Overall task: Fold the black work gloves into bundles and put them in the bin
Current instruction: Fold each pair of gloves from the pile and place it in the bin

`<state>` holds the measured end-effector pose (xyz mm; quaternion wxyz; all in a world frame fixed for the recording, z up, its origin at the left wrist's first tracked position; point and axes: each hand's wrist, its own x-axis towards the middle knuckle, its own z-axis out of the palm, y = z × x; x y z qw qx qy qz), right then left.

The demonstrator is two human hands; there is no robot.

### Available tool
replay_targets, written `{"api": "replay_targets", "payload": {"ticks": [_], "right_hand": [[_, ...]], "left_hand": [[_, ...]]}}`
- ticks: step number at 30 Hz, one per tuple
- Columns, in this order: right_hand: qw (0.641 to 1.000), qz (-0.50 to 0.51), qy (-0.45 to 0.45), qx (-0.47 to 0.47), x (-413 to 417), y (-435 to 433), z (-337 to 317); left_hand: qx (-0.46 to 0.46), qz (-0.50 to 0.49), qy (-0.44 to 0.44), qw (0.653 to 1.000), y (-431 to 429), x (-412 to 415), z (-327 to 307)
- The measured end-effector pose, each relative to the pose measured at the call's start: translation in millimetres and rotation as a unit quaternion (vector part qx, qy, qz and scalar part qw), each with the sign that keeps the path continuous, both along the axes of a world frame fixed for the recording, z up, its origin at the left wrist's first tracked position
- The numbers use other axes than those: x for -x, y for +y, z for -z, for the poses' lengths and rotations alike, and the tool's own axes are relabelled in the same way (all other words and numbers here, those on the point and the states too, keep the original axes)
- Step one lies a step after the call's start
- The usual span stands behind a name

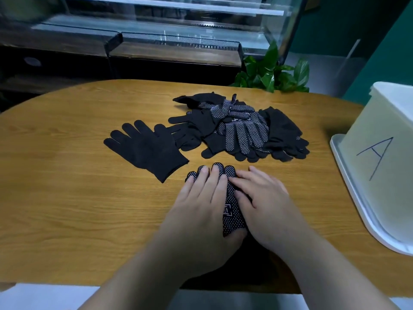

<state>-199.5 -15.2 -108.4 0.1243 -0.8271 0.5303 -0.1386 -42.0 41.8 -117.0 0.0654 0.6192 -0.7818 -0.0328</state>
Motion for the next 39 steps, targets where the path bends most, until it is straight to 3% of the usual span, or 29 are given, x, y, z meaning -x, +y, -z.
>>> {"api": "replay_targets", "payload": {"ticks": [6,15,22,29,39], "right_hand": [[1.000,-0.003,0.009,-0.007,1,1,-1],[0.998,0.024,0.045,-0.029,-1,4,-6],[0.998,0.026,0.038,-0.032,-1,2,-5],[0.998,0.018,0.046,-0.042,1,1,-6],[0.993,0.006,0.113,-0.037,0,1,-4]], "left_hand": [[-0.027,-0.003,-0.043,0.999,-3,2,-3],[-0.035,-0.026,-0.026,0.999,-2,6,-5],[0.037,-0.018,-0.012,0.999,-6,3,11],[-0.040,-0.021,-0.023,0.999,-4,2,-3],[-0.044,-0.019,-0.036,0.998,-3,2,-1]]}}
